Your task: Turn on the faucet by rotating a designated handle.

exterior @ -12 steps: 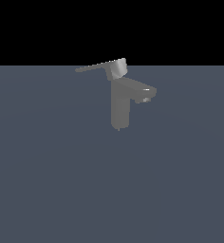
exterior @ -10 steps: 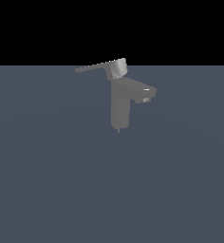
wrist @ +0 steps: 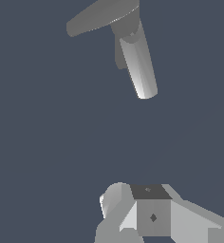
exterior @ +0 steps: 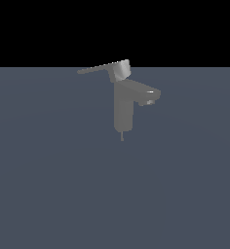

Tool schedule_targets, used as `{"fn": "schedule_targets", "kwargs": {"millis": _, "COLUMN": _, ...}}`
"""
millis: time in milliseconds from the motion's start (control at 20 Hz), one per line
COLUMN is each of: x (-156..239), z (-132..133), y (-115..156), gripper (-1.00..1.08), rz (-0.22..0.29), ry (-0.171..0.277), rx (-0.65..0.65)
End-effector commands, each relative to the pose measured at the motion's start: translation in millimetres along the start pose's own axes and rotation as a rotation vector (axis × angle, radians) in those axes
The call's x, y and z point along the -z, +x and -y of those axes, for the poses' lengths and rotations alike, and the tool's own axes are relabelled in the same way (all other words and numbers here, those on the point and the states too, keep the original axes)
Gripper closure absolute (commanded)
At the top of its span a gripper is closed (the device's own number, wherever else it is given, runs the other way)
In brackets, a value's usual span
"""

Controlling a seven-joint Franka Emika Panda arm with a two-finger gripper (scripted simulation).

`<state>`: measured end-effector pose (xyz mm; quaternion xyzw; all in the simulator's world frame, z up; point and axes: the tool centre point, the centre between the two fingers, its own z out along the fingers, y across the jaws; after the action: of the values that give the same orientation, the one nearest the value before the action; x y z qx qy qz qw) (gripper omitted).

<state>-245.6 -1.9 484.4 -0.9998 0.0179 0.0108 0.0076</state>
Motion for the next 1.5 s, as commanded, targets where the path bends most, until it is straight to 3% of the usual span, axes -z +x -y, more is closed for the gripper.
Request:
{"fn": "schedule_targets", "kwargs": {"millis": 0, "x": 0, "z": 0, "y": 0, "gripper": 1.08, "rz": -0.001, "ry": -0.001, "rx": 0.001}}
{"fn": "schedule_targets", "kwargs": {"millis": 650, "x": -2, "z": 6, "y": 28, "gripper": 1.08, "rz": 0.02, "ry": 0.028, "rx": -0.095}}
{"fn": "schedule_targets", "kwargs": {"millis": 1450, "x": -32, "z": 30, "y": 127, "gripper": 1.08, "rz": 0.103, "ry": 0.066, "rx": -0.445}}
